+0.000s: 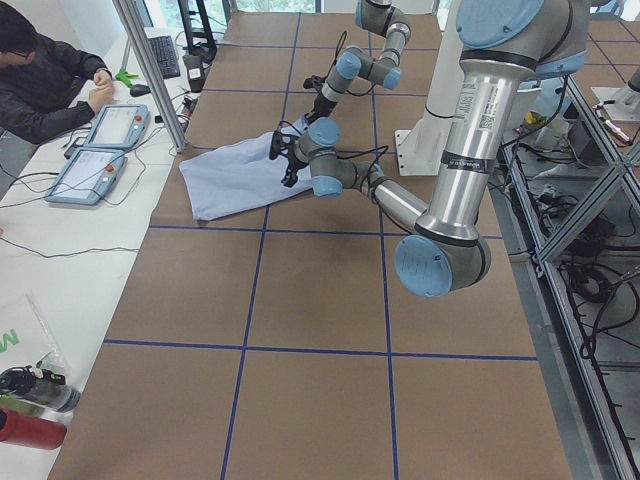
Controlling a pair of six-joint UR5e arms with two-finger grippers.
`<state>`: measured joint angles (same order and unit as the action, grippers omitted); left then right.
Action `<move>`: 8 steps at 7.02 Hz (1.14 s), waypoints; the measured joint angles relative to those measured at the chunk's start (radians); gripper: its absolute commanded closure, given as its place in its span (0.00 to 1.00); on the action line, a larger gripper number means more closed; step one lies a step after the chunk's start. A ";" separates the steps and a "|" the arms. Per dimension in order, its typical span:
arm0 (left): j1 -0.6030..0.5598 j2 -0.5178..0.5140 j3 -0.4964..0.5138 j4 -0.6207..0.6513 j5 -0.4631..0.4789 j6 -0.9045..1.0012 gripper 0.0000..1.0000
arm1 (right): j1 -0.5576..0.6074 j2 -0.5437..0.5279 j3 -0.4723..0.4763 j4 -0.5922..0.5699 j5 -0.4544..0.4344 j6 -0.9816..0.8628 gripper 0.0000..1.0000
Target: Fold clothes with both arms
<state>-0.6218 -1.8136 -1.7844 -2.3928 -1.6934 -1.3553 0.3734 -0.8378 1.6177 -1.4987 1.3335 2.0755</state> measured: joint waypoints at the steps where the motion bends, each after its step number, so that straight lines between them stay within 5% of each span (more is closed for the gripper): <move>1: 0.085 0.000 -0.004 0.000 0.076 -0.126 0.26 | 0.000 0.000 0.000 0.000 -0.003 0.000 1.00; 7: 0.257 0.005 0.009 0.002 0.188 -0.331 0.26 | 0.000 -0.001 0.001 0.000 -0.007 0.000 1.00; 8: 0.267 0.005 0.020 0.003 0.195 -0.332 0.39 | 0.000 -0.001 0.001 0.000 -0.007 0.000 1.00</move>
<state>-0.3544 -1.8082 -1.7644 -2.3902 -1.4983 -1.6869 0.3733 -0.8388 1.6183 -1.4987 1.3269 2.0757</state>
